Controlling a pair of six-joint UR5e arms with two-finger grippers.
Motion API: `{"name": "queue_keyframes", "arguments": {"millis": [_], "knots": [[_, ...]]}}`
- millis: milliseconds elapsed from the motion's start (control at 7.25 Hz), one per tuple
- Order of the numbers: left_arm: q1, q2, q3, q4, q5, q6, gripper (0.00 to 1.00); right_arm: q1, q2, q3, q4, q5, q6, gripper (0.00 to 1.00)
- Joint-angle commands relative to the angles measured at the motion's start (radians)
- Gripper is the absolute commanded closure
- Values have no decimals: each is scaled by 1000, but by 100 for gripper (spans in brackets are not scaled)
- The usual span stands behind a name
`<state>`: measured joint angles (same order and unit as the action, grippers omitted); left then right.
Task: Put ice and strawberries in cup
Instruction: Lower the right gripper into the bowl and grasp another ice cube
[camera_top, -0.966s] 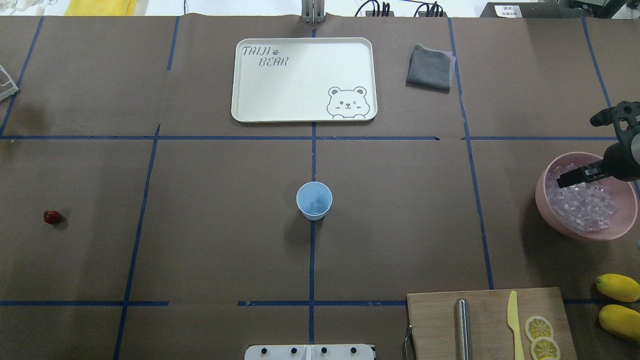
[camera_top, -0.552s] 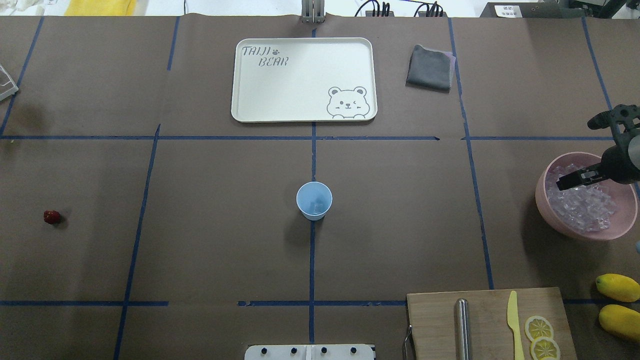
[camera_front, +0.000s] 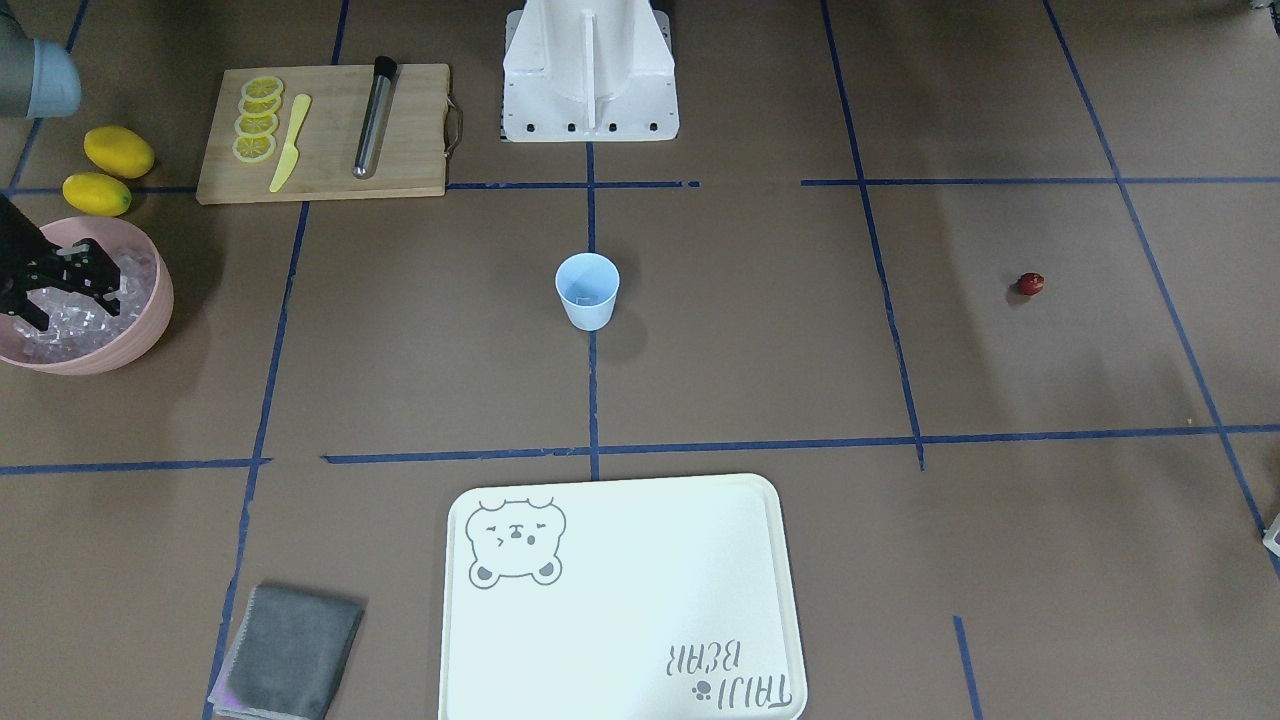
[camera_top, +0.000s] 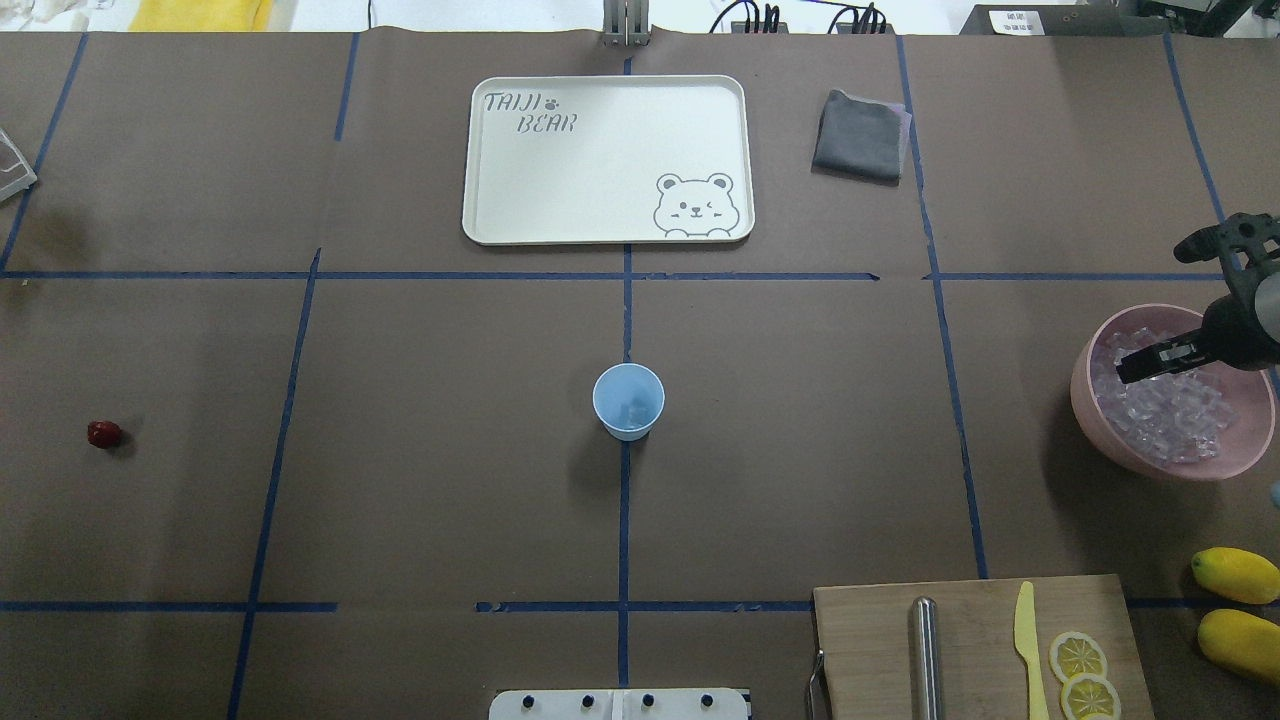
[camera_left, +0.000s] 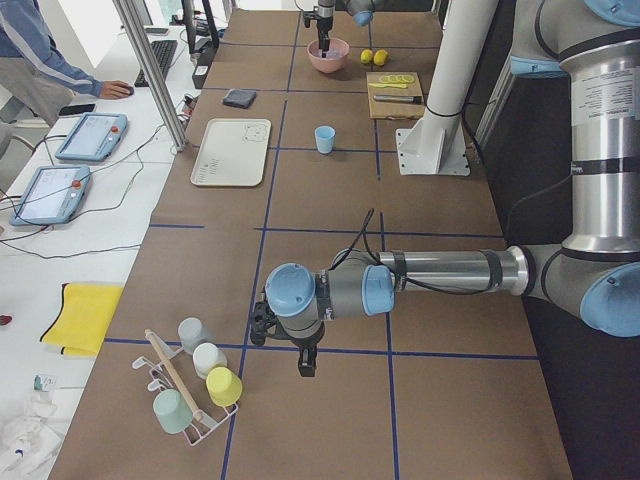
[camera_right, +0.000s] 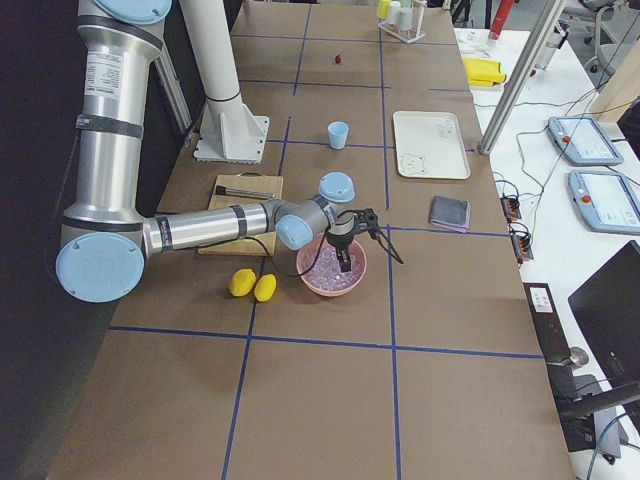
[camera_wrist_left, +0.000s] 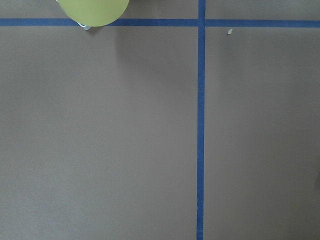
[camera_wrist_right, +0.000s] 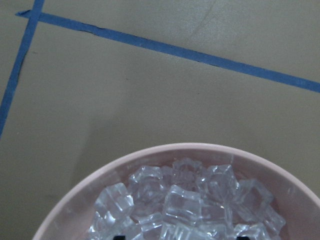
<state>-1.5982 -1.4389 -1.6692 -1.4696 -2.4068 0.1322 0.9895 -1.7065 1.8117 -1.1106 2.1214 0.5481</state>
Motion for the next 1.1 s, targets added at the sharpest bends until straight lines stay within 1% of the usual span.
{"name": "queue_keyframes", "arguments": {"millis": [0,138,276,552,828,966], "knots": [[1,0,0,0,0,0,0,0,1,1,0,2,1,86],[0,0,-1,0,0,0,0,1,1,8,0,5,0,93],[0,0,-1,0,0,0,0,3,-1,9,0,5,-2,95],[1,0,0,-2,0,0,0,15,-2,30,-1,12,-3,96],[1,2,-1,-2,0,0,0,49,7,93,-30,20,-4,100],[1,0,-1,0,0,0,0,55,31,154,-135,22,0,100]]}}
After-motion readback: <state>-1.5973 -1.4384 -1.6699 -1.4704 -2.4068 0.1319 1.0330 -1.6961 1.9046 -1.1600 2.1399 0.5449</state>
